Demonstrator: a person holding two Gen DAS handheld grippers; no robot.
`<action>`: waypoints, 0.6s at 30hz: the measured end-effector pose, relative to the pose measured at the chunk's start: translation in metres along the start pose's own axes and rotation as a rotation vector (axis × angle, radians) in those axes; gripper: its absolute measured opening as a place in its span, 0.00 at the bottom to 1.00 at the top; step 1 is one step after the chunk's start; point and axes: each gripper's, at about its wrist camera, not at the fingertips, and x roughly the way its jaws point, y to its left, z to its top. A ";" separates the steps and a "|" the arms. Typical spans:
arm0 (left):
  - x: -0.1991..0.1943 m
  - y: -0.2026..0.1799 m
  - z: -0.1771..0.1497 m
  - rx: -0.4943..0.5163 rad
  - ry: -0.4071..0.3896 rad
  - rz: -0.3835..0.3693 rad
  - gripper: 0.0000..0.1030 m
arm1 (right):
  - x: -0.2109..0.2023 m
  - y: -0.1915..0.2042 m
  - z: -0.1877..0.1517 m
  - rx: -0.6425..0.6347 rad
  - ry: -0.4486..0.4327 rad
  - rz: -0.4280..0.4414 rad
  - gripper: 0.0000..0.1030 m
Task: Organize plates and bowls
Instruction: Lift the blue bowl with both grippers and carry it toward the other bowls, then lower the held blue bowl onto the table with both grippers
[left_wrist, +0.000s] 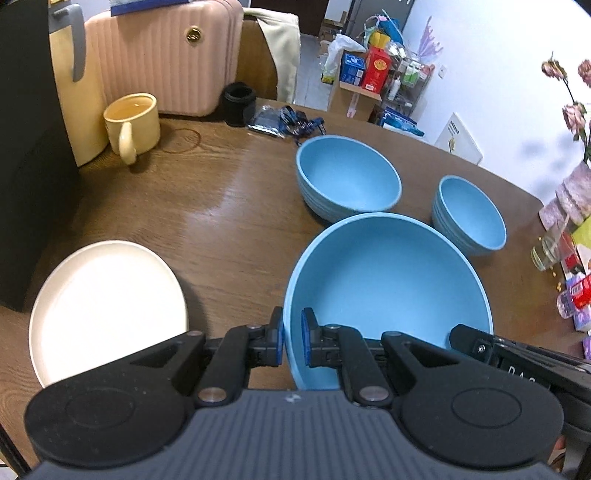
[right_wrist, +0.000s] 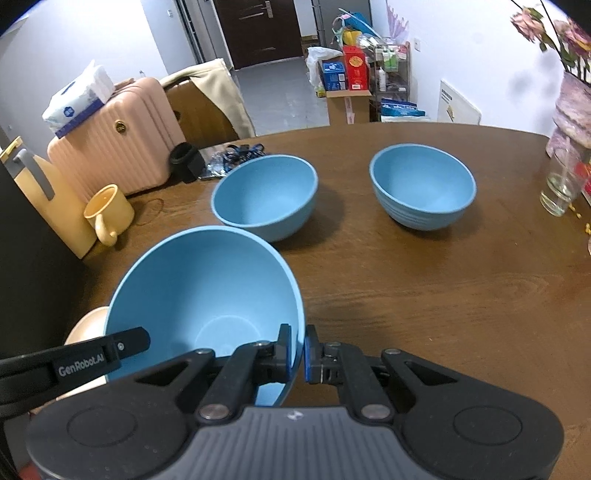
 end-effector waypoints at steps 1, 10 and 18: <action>0.002 -0.003 -0.003 0.003 0.005 0.000 0.10 | 0.001 -0.004 -0.002 0.002 0.003 -0.002 0.06; 0.020 -0.023 -0.025 0.021 0.044 -0.002 0.10 | 0.009 -0.035 -0.021 0.022 0.031 -0.018 0.06; 0.035 -0.036 -0.039 0.031 0.072 0.001 0.10 | 0.019 -0.053 -0.032 0.032 0.049 -0.024 0.06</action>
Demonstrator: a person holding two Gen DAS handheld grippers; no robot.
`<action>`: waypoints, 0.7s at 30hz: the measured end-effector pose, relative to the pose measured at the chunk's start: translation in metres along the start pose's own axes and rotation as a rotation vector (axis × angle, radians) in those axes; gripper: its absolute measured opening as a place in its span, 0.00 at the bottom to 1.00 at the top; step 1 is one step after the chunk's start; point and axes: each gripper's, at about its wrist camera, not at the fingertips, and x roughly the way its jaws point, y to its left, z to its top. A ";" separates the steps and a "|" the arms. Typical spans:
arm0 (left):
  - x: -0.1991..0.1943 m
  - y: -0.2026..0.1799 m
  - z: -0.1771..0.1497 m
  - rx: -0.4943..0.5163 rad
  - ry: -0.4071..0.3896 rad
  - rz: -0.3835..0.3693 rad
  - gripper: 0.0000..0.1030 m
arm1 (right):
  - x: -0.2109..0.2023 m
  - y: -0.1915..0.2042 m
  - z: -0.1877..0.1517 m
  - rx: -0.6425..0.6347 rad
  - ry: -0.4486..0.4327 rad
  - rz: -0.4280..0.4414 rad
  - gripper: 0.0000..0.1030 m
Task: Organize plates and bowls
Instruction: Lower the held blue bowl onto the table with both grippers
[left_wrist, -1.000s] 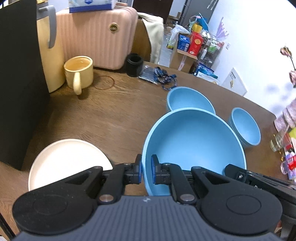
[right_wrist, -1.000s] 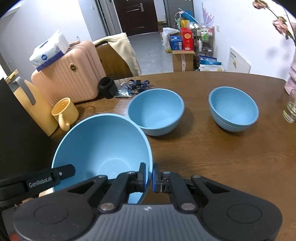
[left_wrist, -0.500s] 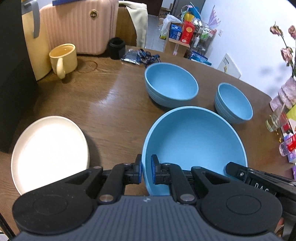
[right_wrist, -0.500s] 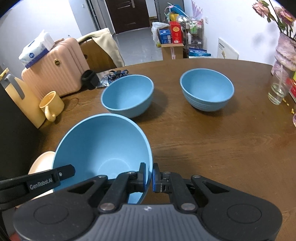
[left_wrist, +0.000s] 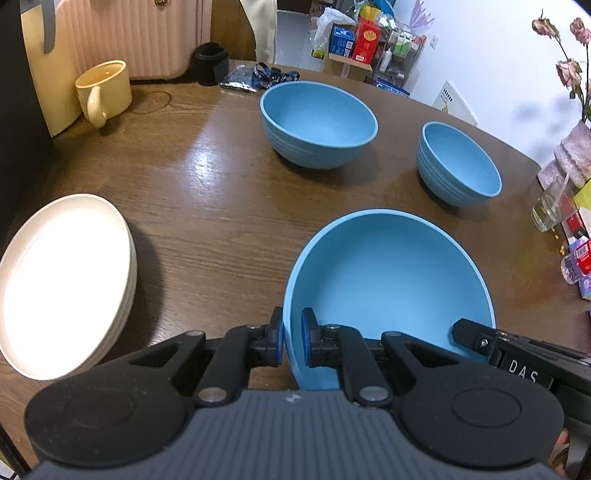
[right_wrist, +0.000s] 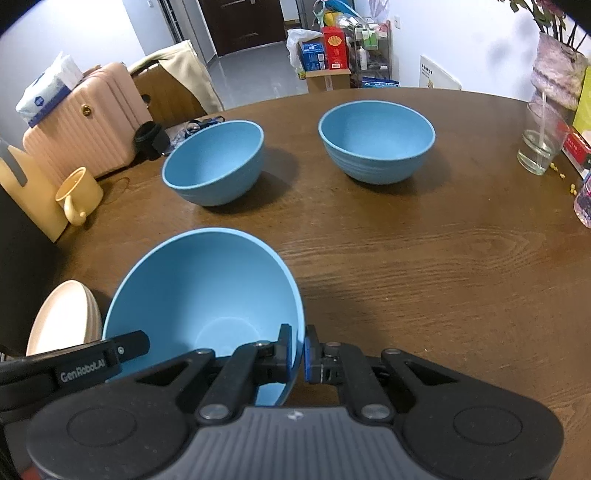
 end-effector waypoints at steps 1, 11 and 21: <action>0.002 -0.001 -0.001 0.001 0.003 0.000 0.10 | 0.002 -0.002 0.000 0.002 0.001 0.000 0.06; 0.017 -0.019 -0.006 0.015 0.015 -0.005 0.10 | 0.014 -0.021 -0.001 0.014 0.006 -0.014 0.06; 0.038 -0.039 -0.004 0.021 0.031 -0.016 0.10 | 0.027 -0.046 0.004 0.019 0.011 -0.032 0.06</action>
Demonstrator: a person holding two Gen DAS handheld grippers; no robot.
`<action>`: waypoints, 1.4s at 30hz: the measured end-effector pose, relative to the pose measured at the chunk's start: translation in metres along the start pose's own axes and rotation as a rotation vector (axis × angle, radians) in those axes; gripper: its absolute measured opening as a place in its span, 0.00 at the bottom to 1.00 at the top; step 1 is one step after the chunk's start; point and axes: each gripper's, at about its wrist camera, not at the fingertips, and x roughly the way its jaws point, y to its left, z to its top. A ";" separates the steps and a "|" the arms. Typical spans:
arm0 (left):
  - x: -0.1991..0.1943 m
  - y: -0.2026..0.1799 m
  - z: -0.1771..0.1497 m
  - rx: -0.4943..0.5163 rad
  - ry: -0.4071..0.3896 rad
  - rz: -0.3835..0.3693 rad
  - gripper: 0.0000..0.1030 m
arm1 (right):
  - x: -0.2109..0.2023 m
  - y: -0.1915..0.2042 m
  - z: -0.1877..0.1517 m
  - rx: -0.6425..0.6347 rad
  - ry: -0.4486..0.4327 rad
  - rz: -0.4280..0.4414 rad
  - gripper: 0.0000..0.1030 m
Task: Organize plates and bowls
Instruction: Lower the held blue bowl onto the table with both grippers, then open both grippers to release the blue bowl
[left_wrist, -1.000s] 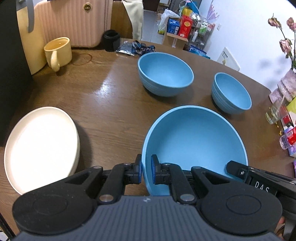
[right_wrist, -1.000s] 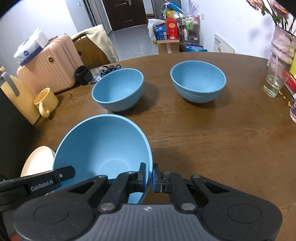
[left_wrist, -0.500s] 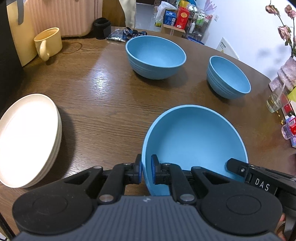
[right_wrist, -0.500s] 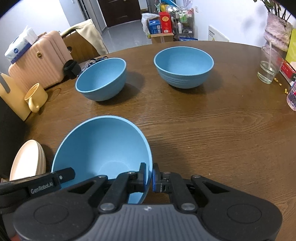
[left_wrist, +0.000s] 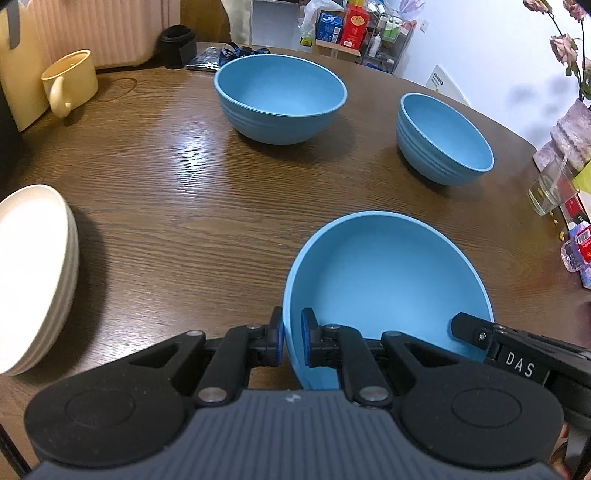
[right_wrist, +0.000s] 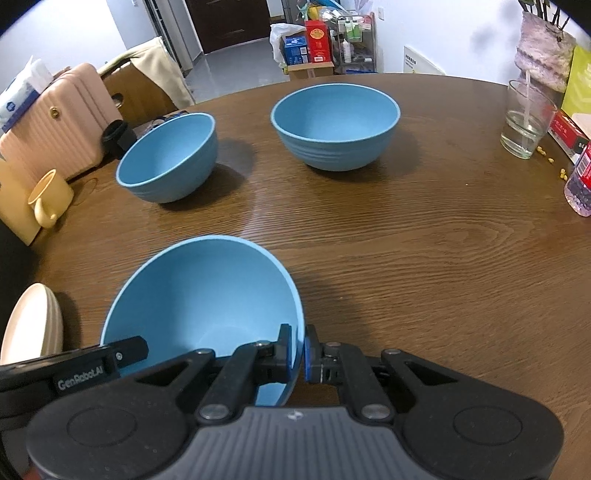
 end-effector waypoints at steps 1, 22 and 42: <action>0.002 -0.002 0.000 0.000 0.000 -0.001 0.10 | 0.001 -0.001 0.000 0.000 -0.001 -0.002 0.06; 0.022 -0.024 0.005 0.023 0.010 -0.002 0.10 | 0.019 -0.025 0.010 0.010 -0.011 -0.007 0.06; -0.014 0.002 0.003 0.006 -0.077 0.038 0.85 | -0.017 -0.032 0.004 0.032 -0.081 0.029 0.85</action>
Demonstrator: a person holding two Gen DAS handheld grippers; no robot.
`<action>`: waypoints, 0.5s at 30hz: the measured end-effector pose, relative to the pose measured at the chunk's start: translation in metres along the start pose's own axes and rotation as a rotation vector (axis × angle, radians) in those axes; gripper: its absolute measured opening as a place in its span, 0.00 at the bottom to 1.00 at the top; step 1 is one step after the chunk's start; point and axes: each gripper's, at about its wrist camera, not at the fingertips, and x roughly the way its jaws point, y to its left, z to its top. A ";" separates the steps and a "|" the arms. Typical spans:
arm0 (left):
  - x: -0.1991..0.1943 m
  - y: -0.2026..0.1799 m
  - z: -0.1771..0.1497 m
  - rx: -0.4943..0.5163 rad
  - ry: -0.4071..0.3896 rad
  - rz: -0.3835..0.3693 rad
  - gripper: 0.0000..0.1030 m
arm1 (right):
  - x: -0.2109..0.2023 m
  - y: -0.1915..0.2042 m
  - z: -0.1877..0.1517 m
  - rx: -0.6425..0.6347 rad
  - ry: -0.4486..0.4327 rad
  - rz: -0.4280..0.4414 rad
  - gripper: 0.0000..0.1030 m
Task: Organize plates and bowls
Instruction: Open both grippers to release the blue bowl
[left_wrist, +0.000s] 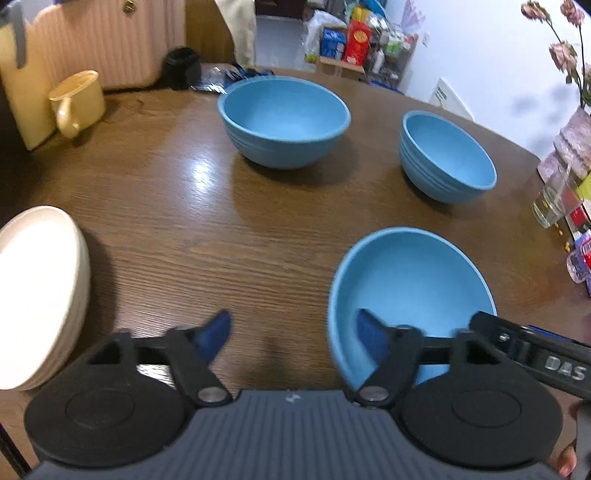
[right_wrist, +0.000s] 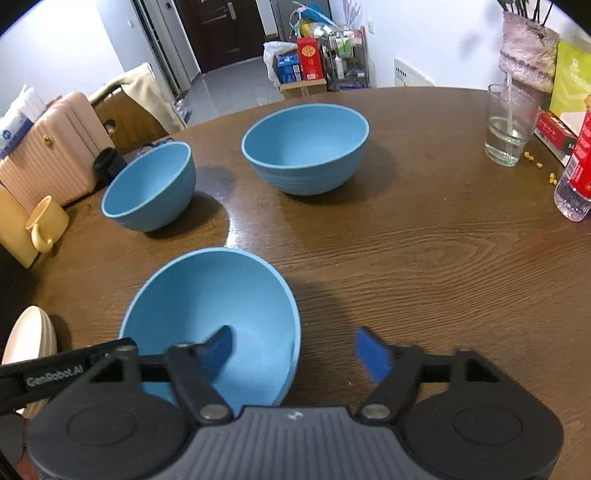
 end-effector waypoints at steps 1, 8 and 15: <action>-0.004 0.003 0.000 -0.005 -0.008 0.002 0.88 | -0.005 0.001 0.000 0.000 -0.006 0.003 0.86; -0.035 0.027 0.004 -0.030 -0.051 0.023 1.00 | -0.031 0.008 -0.002 0.012 -0.038 0.014 1.00; -0.069 0.047 0.008 -0.050 -0.110 0.039 1.00 | -0.054 0.021 -0.001 0.014 -0.074 0.038 1.00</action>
